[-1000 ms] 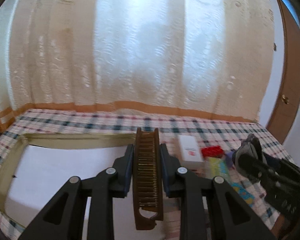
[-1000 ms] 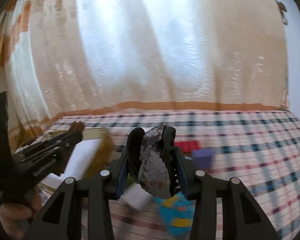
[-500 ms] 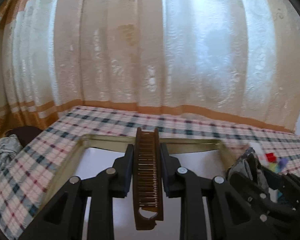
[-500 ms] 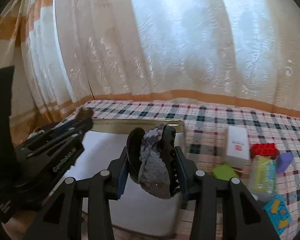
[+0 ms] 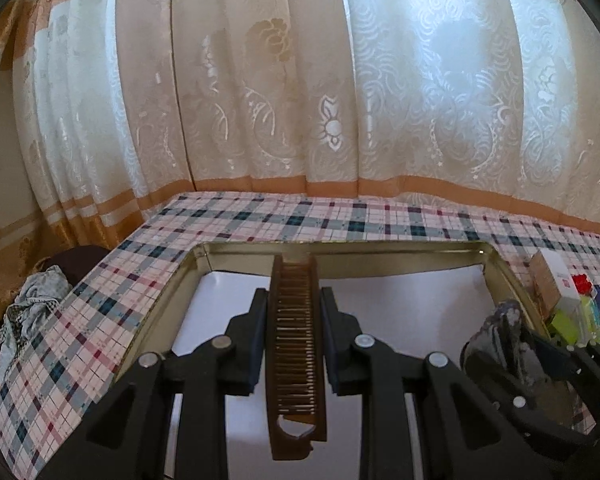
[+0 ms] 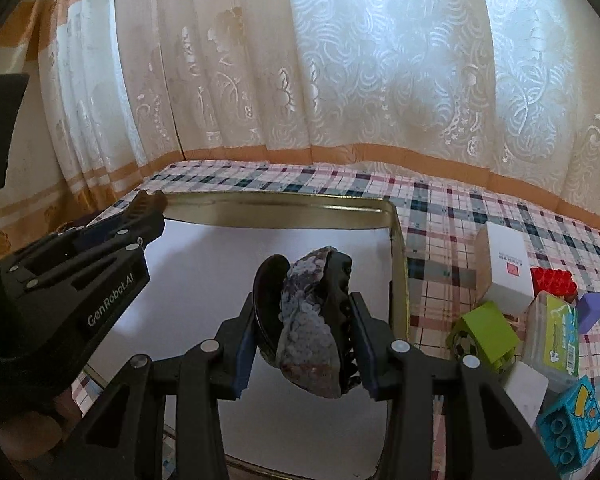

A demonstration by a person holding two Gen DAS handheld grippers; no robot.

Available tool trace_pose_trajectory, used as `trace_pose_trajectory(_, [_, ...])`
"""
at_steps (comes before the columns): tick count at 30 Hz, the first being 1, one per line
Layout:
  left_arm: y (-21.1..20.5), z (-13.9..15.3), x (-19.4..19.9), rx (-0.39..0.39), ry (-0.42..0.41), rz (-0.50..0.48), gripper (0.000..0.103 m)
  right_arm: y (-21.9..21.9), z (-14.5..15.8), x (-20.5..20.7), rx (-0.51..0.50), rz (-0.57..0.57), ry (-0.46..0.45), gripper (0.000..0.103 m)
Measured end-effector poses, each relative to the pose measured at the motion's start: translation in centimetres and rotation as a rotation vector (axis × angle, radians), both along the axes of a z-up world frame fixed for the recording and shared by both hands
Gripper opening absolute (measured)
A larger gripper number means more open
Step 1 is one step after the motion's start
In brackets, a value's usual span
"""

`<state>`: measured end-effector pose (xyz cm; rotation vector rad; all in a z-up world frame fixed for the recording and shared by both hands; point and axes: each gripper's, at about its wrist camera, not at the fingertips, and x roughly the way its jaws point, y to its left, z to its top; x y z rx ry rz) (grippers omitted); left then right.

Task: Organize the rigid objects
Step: 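Carry the comb with the left tool while the right tool carries the fuzzy toy over the tray, then release the comb with the left tool while the right tool releases the fuzzy toy in the tray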

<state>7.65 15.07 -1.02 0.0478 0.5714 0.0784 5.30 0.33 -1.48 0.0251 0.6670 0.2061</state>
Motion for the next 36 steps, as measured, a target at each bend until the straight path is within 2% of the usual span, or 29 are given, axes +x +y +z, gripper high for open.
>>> trace_pose_trajectory(25, [-0.3,-1.3,0.8,0.062,0.060,0.033,0.023,-0.4,-0.2,0.2,0.032,0.032,0.004,0.047])
trace_pose_trajectory(36, [-0.5,-1.5,0.9,0.083,0.064,0.028,0.023,-3.2,1.2,-1.5,0.123,-0.060,-0.110,0.049])
